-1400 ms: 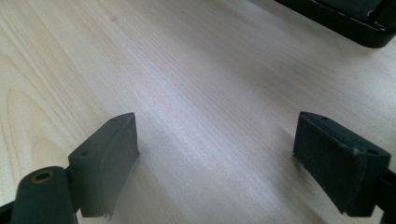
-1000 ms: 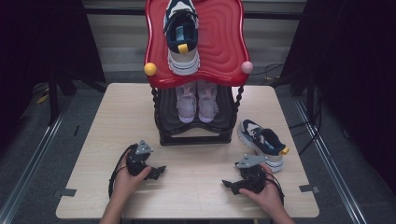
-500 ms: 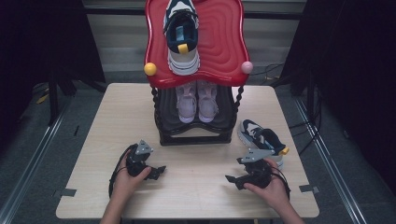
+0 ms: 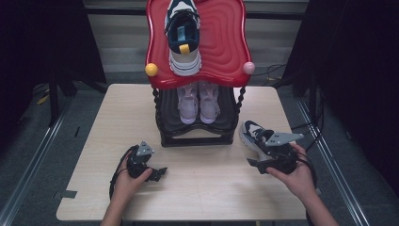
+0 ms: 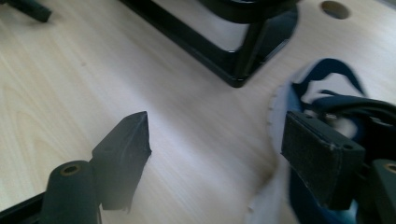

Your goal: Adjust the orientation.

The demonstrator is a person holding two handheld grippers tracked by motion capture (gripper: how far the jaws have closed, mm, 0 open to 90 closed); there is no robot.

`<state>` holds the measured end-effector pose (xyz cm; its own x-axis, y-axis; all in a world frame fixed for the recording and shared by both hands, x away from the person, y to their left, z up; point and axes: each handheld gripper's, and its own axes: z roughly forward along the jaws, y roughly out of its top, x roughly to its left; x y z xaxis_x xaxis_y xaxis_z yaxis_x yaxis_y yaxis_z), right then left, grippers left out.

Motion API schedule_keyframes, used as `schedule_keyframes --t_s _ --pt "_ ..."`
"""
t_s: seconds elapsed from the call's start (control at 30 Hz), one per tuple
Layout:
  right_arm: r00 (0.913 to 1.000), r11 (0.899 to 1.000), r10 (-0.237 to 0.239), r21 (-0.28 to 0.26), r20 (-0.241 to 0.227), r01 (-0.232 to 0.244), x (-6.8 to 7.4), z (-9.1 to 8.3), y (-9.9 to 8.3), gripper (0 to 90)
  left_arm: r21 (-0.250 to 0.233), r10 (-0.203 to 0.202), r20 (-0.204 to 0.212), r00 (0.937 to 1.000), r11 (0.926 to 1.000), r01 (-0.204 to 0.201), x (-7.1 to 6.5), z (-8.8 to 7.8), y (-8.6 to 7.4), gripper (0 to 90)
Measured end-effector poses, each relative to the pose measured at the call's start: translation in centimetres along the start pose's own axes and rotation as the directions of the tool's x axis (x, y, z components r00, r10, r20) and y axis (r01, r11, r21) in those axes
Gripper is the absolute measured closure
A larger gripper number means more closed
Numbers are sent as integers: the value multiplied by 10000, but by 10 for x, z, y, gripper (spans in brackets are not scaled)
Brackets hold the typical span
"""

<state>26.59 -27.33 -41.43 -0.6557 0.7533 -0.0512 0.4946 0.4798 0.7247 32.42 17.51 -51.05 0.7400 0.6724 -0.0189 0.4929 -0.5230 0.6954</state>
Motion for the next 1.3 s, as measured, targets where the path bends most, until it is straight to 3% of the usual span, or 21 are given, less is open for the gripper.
schedule_keyframes --t_s 0.23,0.33,0.5,0.53,0.57,0.77,1.0,1.13,1.27,1.3 --pt "9978 9990 411 178 516 -421 -19 -9 -11 257 0 0 1 10000 10000 0 0 0 0 0" --pt "9980 9985 134 526 623 -167 -20 -5 -17 266 -12 -12 6 10000 10000 12 0 0 0 0" --pt "9983 9987 134 479 573 -161 -18 -1 -22 322 -30 -12 15 10000 10000 12 0 0 0 0" --pt "9987 9988 144 452 480 -166 -18 -1 -22 382 -30 -8 16 10000 10000 8 0 0 0 0" --pt "9990 9990 275 328 350 -287 -17 0 -22 386 -30 -16 10 10000 10000 16 0 0 0 0" --pt "9961 9986 105 499 881 -149 -18 0 -20 574 -10 -2 3 10000 10000 2 0 0 0 0" --pt "9875 9947 981 186 1231 -1011 -28 0 -20 889 -8 -7 -2 10000 10000 7 0 0 0 0" --pt "9865 9902 1383 95 874 -1397 -29 6 -20 900 -29 -14 13 10000 10000 14 0 0 0 0" --pt "9900 9946 1011 120 987 -1028 -23 14 -16 900 -9 -2 0 10000 10000 2 0 0 0 0" --pt "9911 9956 940 -47 938 -940 -22 13 -15 849 -28 -7 14 10000 10000 7 0 0 0 0"
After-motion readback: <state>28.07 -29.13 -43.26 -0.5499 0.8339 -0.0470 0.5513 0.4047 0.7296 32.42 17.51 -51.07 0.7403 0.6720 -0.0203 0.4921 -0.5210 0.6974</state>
